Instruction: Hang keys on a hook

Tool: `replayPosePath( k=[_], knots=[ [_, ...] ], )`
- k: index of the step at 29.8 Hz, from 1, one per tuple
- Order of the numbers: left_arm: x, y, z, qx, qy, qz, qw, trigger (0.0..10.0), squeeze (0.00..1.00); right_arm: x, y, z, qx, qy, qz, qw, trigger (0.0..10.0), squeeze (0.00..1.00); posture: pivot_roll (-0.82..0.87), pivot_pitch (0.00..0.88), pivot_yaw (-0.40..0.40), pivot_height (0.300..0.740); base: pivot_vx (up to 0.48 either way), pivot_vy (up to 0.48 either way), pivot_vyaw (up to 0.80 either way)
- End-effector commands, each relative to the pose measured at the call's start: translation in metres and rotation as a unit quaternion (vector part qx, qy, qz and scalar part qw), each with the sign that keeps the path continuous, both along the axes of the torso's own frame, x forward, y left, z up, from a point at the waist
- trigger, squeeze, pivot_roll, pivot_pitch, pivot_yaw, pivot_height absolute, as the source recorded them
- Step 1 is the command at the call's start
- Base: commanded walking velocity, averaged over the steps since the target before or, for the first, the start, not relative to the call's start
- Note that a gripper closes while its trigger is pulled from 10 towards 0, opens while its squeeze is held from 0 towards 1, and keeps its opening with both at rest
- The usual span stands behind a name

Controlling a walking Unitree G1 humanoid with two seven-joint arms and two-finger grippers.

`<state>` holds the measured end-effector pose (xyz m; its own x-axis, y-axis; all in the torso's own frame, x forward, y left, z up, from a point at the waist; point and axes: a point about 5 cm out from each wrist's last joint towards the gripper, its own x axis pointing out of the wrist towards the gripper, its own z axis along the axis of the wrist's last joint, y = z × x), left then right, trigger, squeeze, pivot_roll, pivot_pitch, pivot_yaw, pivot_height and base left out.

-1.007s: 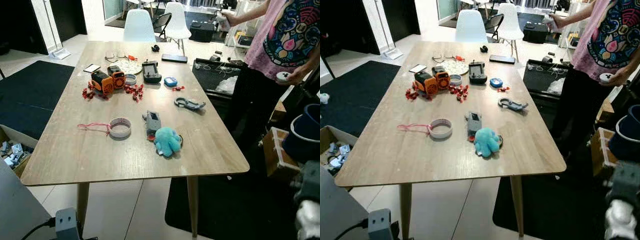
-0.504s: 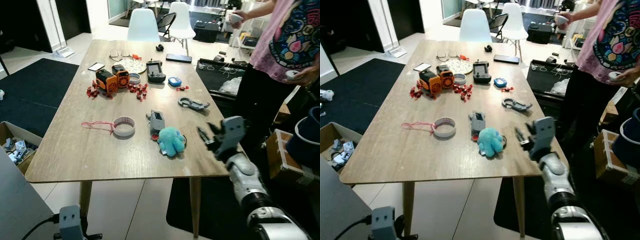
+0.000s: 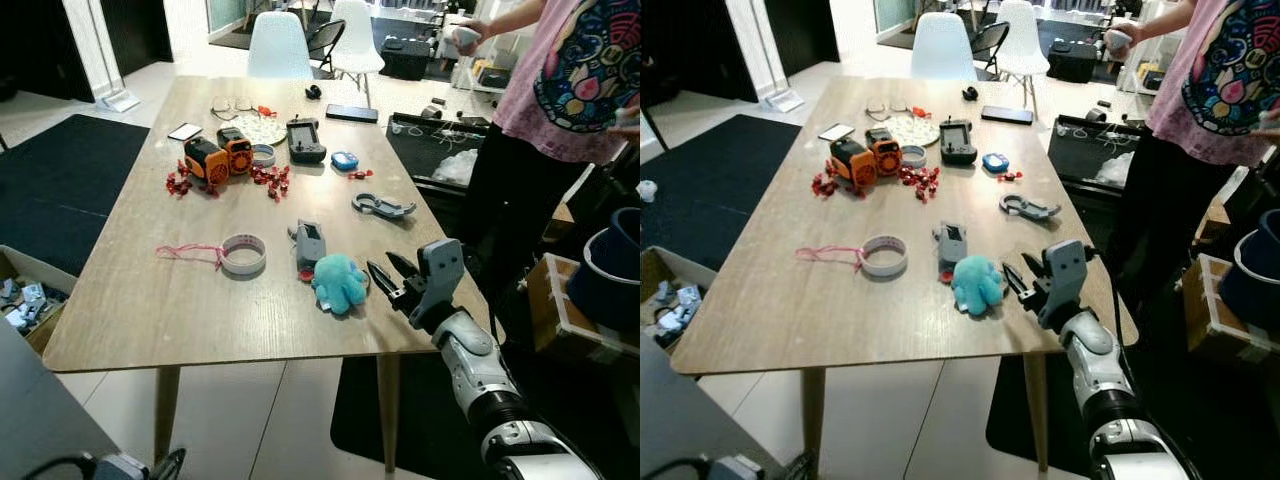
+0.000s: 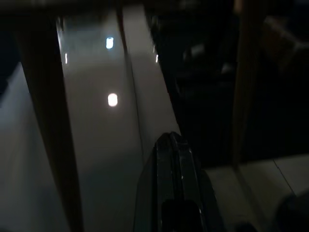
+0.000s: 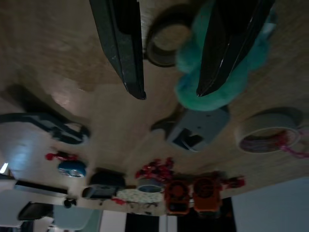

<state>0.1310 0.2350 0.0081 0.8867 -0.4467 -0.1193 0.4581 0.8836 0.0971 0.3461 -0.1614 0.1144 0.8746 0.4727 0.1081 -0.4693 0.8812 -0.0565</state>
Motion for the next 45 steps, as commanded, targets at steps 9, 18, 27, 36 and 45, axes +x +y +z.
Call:
replayPosePath(
  k=[9, 18, 27, 36, 45],
  knots=[
    [0.031, -0.043, 0.073, -0.058, -0.139, -0.123, 0.981, 10.0, 0.00, -0.001, 0.005, -0.004, -0.011, 0.010, 0.005, 1.000, 10.0, 0.00, 0.07, 0.052, -0.060, 0.740, 0.000, 0.000, 0.00],
    [0.071, -0.100, 0.099, -0.098, -0.144, -0.151, 0.973, 10.0, 0.00, -0.003, 0.018, -0.007, 0.012, 0.017, 0.017, 1.000, 10.0, 1.00, 0.07, 0.053, -0.070, 0.740, 0.000, 0.000, 0.00],
    [0.093, -0.128, 0.108, -0.105, -0.132, -0.145, 0.975, 10.0, 0.00, 0.003, 0.017, -0.008, 0.024, 0.031, -0.051, 0.998, 10.0, 0.29, 0.06, 0.054, -0.060, 0.740, 0.000, 0.000, 0.00],
    [0.098, -0.143, 0.119, -0.156, -0.102, -0.155, 0.970, 10.0, 0.00, 0.016, 0.013, -0.008, 0.077, 0.089, -0.117, 0.986, 10.0, 0.00, 0.06, 0.056, -0.053, 0.740, 0.000, 0.000, 0.00],
    [0.104, -0.138, 0.116, -0.137, -0.104, -0.121, 0.978, 10.0, 0.00, 0.022, 0.035, 0.006, 0.066, 0.066, -0.060, 0.994, 10.0, 0.00, 0.06, 0.059, -0.056, 0.740, 0.000, 0.000, 0.00]
  ],
)
